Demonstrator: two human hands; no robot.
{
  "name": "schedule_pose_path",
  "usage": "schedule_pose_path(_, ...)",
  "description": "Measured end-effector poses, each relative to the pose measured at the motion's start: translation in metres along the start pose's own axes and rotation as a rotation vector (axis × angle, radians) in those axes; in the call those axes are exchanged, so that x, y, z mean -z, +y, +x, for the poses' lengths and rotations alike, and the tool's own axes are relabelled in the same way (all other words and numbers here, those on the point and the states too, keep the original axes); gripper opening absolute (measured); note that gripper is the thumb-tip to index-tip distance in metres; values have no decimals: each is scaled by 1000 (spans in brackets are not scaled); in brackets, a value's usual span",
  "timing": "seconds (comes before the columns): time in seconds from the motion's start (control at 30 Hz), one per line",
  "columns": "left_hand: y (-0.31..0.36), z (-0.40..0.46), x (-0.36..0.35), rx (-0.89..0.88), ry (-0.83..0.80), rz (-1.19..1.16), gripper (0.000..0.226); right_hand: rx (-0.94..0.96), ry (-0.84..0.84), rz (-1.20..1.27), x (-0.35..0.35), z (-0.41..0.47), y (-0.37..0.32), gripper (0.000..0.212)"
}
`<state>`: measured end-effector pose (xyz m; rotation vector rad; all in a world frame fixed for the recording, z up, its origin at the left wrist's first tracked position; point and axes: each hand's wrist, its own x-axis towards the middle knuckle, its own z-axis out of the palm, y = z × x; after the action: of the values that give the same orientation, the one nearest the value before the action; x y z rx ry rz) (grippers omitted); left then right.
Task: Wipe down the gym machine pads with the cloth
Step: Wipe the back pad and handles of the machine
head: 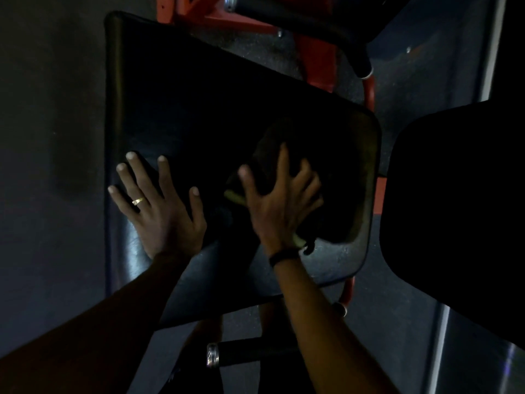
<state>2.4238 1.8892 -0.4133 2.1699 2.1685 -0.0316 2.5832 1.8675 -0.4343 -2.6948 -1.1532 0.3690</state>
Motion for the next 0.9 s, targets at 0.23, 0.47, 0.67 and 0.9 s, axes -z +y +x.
schedule_pose_path(0.23, 0, 1, -2, 1, 19, 2, 66, -246, -3, -99, -2, -41, 95, 80)
schedule_pose_path(0.47, -1, 0, -3, -8, 45, -6, 65, -252, 46, 11, -5, 66, -7, 87)
schedule_pose_path(0.67, -2, 0, 0, -8, 5, -18, 66, 92, -187, -88, 10, -88, 41, 84)
schedule_pose_path(0.9, -3, 0, -3, -5, 19, 14, 65, -455, 144, -80, -9, 32, 75, 78)
